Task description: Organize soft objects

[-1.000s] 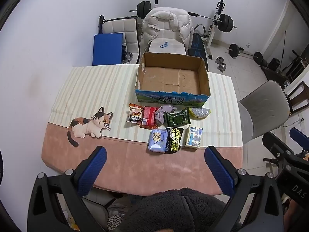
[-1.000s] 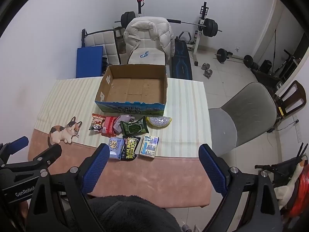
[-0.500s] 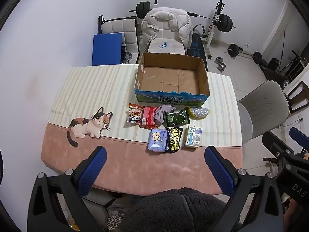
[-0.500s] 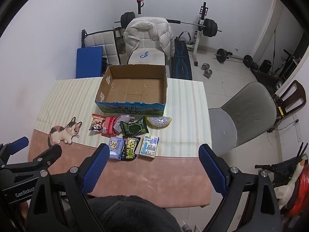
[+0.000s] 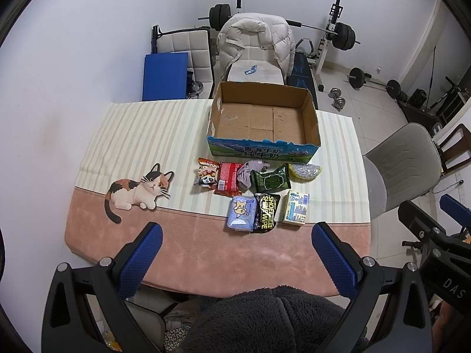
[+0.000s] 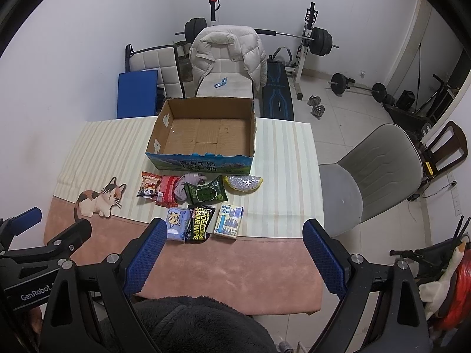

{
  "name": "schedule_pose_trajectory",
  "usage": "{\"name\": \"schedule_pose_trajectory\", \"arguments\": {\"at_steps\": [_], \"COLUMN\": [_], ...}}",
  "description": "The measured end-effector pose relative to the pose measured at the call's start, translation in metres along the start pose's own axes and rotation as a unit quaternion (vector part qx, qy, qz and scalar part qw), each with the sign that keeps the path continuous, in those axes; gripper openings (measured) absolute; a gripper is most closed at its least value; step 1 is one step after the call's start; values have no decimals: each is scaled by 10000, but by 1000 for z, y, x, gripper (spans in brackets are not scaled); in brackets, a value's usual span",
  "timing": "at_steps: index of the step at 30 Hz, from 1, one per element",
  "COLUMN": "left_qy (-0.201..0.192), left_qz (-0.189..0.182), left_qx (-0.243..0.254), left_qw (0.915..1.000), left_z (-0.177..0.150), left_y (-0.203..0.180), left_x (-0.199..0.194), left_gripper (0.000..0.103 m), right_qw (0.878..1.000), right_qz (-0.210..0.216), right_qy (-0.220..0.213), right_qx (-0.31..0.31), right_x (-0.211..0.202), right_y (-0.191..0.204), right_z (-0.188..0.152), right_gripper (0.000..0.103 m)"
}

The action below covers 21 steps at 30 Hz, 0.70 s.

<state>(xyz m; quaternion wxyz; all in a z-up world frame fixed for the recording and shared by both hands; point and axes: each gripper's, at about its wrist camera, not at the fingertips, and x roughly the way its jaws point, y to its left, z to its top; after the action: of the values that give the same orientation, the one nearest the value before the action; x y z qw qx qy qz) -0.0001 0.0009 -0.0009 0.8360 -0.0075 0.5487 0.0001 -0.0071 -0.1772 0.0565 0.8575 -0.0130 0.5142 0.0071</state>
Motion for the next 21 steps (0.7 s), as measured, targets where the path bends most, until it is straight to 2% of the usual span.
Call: {"name": "schedule_pose_trajectory", "arguments": {"at_steps": [18,21], "left_qy": [-71,-92], "left_qz": [19,27], "left_qx": [-11,-1], "left_qw": [10000,10000], "left_z": [7,16], "left_y": [12,10], "left_x": [-18,-27], "left_gripper": [103,103], "right_qw": [10000,9999], "right_qz": [-39,-52], "right_qy": [-56,-70], "right_qx": [35,59], "right_x": [-8,-9], "right_y": [-1,-4], "right_z": [-3,-5], "right_gripper": [95,95]}}
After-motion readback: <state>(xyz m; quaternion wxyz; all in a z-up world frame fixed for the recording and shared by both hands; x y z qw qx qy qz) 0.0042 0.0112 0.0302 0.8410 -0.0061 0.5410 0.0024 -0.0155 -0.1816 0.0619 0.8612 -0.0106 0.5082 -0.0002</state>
